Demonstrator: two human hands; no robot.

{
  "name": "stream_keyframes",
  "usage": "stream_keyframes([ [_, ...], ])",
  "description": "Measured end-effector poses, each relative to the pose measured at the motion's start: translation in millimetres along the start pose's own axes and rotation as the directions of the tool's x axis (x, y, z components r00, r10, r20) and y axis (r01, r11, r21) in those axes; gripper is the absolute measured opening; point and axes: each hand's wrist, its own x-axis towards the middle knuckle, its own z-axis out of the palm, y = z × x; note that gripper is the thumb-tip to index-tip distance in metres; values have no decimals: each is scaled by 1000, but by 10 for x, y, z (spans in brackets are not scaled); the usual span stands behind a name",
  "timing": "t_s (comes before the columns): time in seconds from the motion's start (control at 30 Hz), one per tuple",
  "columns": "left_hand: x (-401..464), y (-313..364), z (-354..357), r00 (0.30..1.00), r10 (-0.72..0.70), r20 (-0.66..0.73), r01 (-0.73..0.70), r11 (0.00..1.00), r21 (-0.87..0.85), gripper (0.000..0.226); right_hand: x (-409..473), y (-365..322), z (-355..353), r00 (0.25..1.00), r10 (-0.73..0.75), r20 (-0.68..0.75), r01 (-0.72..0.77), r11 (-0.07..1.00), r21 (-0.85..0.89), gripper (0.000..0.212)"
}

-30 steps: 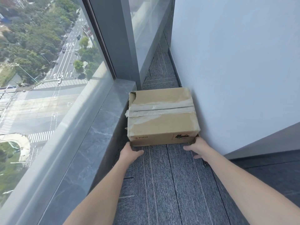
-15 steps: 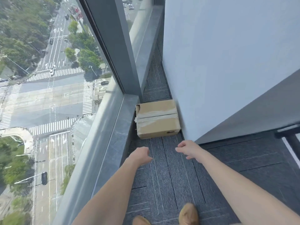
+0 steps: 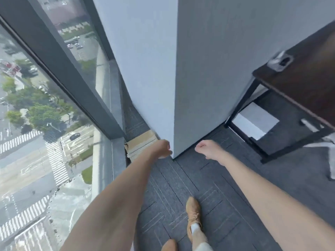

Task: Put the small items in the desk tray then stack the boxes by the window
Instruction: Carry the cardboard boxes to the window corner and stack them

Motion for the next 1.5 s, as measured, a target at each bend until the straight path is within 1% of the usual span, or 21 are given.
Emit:
stream_keyframes([
  [0.07, -107, 429, 8, 997, 78, 8, -78, 997, 22, 33, -502, 194, -289, 994, 31, -103, -28, 999, 36, 29],
  [0.13, -236, 937, 85, 987, 160, 34, -163, 982, 96, 31, -1025, 467, -552, 981, 73, -177, -61, 996, 71, 28],
  [0.2, -380, 1534, 239, 962, 256, 100, -270, 947, 177, 30, -1578, 798, -790, 964, 121, -238, -106, 992, 72, 29],
  [0.27, -584, 2225, 478, 917, 353, 185, -391, 886, 249, 32, -2104, 1242, -992, 932, 189, -308, -168, 981, 93, 31],
  [0.33, -860, 2932, 790, 868, 427, 253, -491, 815, 307, 34, -2670, 1740, -1165, 885, 271, -378, -232, 962, 146, 31],
  [0.43, -1373, 3970, 1380, 784, 508, 357, -615, 715, 332, 35, -3573, 2557, -1339, 803, 386, -455, -282, 917, 281, 39],
  [0.53, -1983, 4935, 2123, 675, 573, 464, -735, 577, 357, 36, -4528, 3446, -1393, 699, 498, -513, -341, 863, 373, 41],
  [0.63, -2654, 5829, 3019, 532, 621, 576, -847, 387, 365, 33, -5495, 4375, -1363, 592, 609, -528, -409, 791, 454, 44],
  [0.73, -3441, 6664, 3988, 376, 635, 675, -921, 174, 349, 31, -6523, 5218, -1216, 448, 719, -531, -453, 695, 559, 40],
  [0.83, -4369, 7346, 4883, 211, 608, 765, -959, -24, 283, 32, -7474, 5947, -953, 293, 816, -498, -454, 577, 678, 37],
  [0.9, -4937, 7662, 5369, 129, 587, 799, -969, -95, 227, 32, -8022, 6342, -751, 221, 869, -442, -437, 494, 752, 36],
  [0.97, -5373, 7918, 5801, 77, 579, 812, -979, -111, 172, 28, -8492, 6703, -576, 165, 905, -391, -413, 424, 806, 33],
  [1.03, -5704, 8136, 6152, 40, 561, 827, -982, -131, 136, 25, -8872, 7014, -433, 115, 934, -340, -380, 357, 853, 32],
  [1.1, -5941, 8330, 6442, 11, 516, 857, -976, -181, 121, 22, -9156, 7276, -335, 86, 951, -296, -348, 307, 886, 32],
  [1.13, -6038, 8428, 6568, 2, 495, 869, -970, -209, 121, 22, -9269, 7396, -310, 82, 957, -278, -336, 289, 896, 33],
  [1.17, -6109, 8533, 6692, -1, 483, 876, -967, -224, 122, 26, -9364, 7522, -299, 82, 961, -264, -322, 276, 906, 33],
  [1.23, -6205, 8775, 6938, 1, 465, 885, -963, -238, 126, 32, -9518, 7808, -322, 81, 965, -248, -302, 261, 917, 33],
  [1.3, -6235, 9075, 7206, 4, 443, 897, -958, -256, 130, 33, -9629, 8146, -402, 85, 968, -234, -295, 249, 922, 33],
  [1.4, -6223, 9689, 7652, 4, 421, 907, -954, -272, 130, 32, -9767, 8771, -640, 100, 972, -212, -297, 232, 926, 35],
  [1.5, -6164, 10471, 8111, -5, 429, 903, -955, -270, 122, 32, -9950, 9452, -1055, 75, 978, -195, -288, 208, 935, 41],
])
